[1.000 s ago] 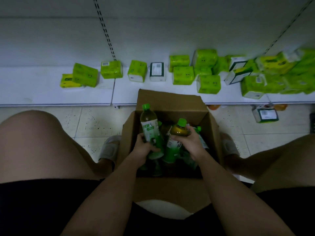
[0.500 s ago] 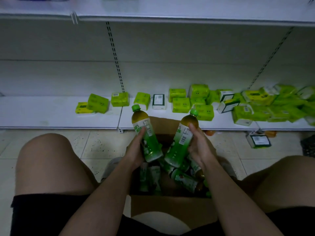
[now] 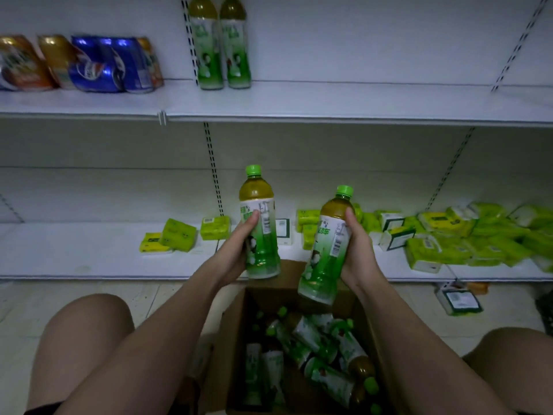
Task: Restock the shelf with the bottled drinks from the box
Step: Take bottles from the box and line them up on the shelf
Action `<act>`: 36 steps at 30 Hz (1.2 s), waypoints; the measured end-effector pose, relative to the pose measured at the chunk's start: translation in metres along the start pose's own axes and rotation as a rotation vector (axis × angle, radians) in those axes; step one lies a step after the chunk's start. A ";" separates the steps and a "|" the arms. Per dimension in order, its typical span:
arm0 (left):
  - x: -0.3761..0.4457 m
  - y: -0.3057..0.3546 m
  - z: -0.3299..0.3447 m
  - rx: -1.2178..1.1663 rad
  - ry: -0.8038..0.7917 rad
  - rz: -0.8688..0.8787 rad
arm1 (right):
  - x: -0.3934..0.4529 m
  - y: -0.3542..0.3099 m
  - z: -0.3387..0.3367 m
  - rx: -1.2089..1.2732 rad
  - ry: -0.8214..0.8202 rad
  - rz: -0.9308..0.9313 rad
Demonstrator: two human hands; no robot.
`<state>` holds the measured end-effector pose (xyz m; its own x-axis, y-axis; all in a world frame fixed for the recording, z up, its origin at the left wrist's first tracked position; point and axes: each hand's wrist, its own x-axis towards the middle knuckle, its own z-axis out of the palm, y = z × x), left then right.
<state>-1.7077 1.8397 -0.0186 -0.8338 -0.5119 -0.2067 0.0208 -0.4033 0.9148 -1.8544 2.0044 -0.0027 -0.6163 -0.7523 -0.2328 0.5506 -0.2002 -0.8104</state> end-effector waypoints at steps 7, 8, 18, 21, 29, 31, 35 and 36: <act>0.014 0.092 0.012 0.110 -0.025 0.179 | 0.013 -0.069 0.050 -0.100 -0.051 -0.148; 0.016 0.105 0.013 0.129 -0.032 0.207 | 0.017 -0.077 0.056 -0.105 -0.058 -0.178; 0.018 0.218 0.034 0.269 -0.036 0.436 | 0.032 -0.163 0.126 -0.140 -0.131 -0.375; 0.025 0.239 0.039 0.247 0.032 0.481 | 0.036 -0.183 0.144 -0.206 -0.112 -0.456; 0.051 0.276 0.033 0.239 0.088 0.546 | 0.061 -0.216 0.176 -0.363 -0.067 -0.578; 0.059 0.279 0.031 0.258 0.086 0.539 | 0.070 -0.223 0.183 -0.358 -0.062 -0.594; 0.076 0.278 0.027 0.306 0.075 0.513 | 0.090 -0.229 0.189 -0.380 -0.044 -0.603; 0.080 0.278 0.027 0.307 0.076 0.515 | 0.094 -0.229 0.190 -0.389 -0.037 -0.603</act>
<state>-1.7837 1.7068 0.2280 -0.7168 -0.6404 0.2758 0.2421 0.1424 0.9597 -1.9316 1.8603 0.2636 -0.7264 -0.6034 0.3290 -0.1249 -0.3548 -0.9266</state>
